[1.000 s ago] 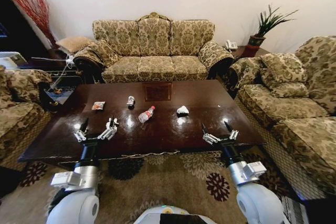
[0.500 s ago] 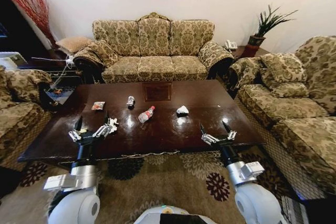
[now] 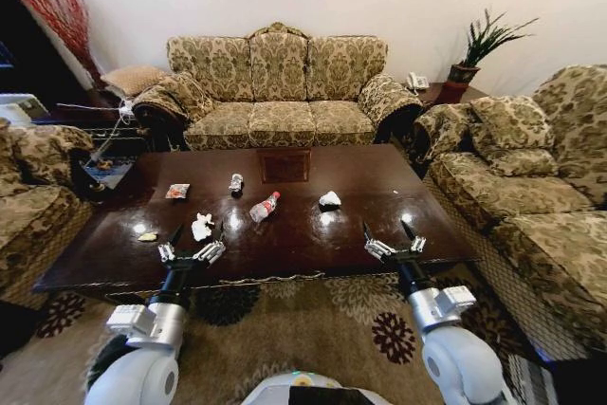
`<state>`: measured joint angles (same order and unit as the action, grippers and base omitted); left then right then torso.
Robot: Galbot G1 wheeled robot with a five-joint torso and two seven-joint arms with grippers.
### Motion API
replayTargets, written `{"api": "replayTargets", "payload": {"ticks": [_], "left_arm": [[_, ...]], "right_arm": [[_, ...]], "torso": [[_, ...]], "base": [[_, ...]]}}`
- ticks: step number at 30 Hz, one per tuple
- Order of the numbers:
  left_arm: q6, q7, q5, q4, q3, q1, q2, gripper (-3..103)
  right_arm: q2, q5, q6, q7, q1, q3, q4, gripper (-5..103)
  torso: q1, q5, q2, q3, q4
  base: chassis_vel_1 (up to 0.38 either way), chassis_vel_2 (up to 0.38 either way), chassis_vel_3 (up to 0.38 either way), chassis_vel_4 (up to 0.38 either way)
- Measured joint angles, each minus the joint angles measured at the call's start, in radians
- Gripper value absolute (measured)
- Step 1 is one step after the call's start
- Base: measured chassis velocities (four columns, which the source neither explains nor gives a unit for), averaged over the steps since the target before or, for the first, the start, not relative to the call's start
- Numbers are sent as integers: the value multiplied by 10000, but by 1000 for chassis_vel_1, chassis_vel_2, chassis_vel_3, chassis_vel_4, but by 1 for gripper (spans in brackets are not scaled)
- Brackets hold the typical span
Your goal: Move to the front of the table and place the trash on the table into the trash bin.
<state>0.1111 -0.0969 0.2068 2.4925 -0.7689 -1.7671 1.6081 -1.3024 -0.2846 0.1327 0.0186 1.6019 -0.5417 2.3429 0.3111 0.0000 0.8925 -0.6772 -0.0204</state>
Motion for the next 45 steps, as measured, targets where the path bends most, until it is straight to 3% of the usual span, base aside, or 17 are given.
{"api": "replayTargets", "payload": {"ticks": [8, 33, 39, 45], "left_arm": [[-338, 56, -177, 3, 101, 38, 0, 97], [-797, 149, -153, -15, 122, 85, -5, 97], [-856, 64, -151, -29, 158, 68, 0, 97], [-858, 62, -125, -87, 163, 67, 0, 97]], "right_arm": [[-70, 765, -683, -415, 28, 135, -192, 100], [-40, 829, -818, -430, 252, 127, -149, 100], [-10, 556, -1498, -450, 105, 153, -402, 100], [-44, 551, -1445, -435, 102, 145, -407, 100]], "torso": [[0, 1, 0, 0, 0], [-1, -7, 0, 0, -1], [0, 3, 0, 0, 1], [0, 1, 0, 0, 0]], "base": [[0, 0, 0, 0], [103, 96, -91, -89], [32, 41, -40, -51], [0, 0, 0, 0]]}}
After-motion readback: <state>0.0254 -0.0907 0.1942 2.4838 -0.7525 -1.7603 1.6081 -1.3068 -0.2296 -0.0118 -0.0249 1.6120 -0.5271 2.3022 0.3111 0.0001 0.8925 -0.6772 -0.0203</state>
